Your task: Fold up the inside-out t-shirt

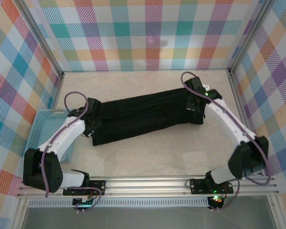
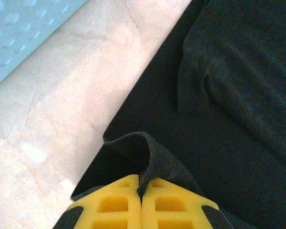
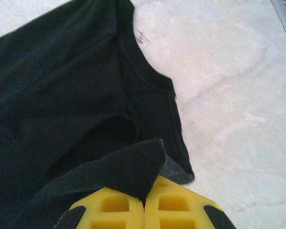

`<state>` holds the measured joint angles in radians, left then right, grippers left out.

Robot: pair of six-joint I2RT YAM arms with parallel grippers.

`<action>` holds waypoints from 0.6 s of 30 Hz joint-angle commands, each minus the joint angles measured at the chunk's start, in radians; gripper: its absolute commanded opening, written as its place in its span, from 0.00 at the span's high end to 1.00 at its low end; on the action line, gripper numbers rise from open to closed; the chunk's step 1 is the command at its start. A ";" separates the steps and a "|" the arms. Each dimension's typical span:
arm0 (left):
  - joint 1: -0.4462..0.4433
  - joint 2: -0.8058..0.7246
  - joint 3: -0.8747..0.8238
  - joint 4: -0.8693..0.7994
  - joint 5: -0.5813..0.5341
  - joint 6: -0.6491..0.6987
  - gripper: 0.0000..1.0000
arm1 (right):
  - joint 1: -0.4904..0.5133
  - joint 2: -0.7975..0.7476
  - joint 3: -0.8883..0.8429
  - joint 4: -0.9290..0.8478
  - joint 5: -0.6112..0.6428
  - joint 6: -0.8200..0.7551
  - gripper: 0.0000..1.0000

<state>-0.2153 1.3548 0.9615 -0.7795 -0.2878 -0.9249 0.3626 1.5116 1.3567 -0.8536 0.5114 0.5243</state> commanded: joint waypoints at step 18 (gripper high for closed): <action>0.148 0.421 0.295 0.084 0.000 0.091 1.00 | -0.070 0.546 0.481 0.118 -0.072 -0.178 0.93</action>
<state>-0.0822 1.7386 1.2121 -0.6991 -0.2707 -0.8619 0.3004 2.0197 1.7828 -0.7612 0.4637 0.3885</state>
